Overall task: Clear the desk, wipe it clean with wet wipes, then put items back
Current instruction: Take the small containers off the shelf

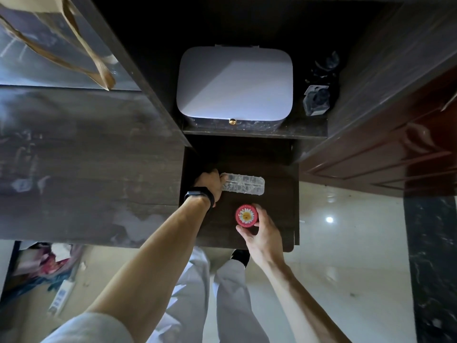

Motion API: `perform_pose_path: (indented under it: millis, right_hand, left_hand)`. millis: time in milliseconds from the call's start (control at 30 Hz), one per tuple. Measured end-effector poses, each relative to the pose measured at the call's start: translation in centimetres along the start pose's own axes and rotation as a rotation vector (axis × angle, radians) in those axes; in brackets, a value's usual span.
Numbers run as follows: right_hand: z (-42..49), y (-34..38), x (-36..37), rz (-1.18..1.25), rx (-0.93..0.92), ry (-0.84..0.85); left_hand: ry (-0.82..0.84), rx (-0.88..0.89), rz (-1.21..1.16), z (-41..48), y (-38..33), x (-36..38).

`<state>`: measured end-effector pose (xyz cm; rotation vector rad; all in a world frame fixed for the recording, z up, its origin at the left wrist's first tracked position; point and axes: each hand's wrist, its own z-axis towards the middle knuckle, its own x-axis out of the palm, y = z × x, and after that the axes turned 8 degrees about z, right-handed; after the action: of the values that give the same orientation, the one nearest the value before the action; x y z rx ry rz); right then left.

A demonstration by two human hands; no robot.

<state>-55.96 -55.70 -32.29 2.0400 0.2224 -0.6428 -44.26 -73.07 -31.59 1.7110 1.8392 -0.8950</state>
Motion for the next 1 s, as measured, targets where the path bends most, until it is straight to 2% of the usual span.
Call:
perform_pose_path:
  millis: [167,400,633,767,900,1000]
  right_hand:
    - [0.1,0.2,0.1,-0.024,-0.004,-0.001]
    - [0.1,0.2,0.0,-0.055,0.006,0.017]
    - [-0.7,1.5,-2.3,-0.031,0.107,0.141]
    - [-2.6,4.7,-6.8,-0.013,0.128,0.115]
    - [-3.6,10.6,-11.4,0.092,0.087,0.015]
    - [-2.9,15.7,-13.9,0.208,0.035,-0.089]
  left_hand:
    - [0.023,-0.032,-0.066,-0.3,-0.1,0.1]
    - [-0.004,0.040,0.111,0.3,0.2,0.8]
    - [-0.019,-0.053,-0.033,-1.6,-0.1,0.3]
    - [-0.020,0.044,-0.097,-7.0,0.6,-2.1]
    - [-0.225,0.215,-0.160,-13.4,2.1,-6.2]
    - [-0.626,0.296,-0.112,-17.4,3.2,-10.5]
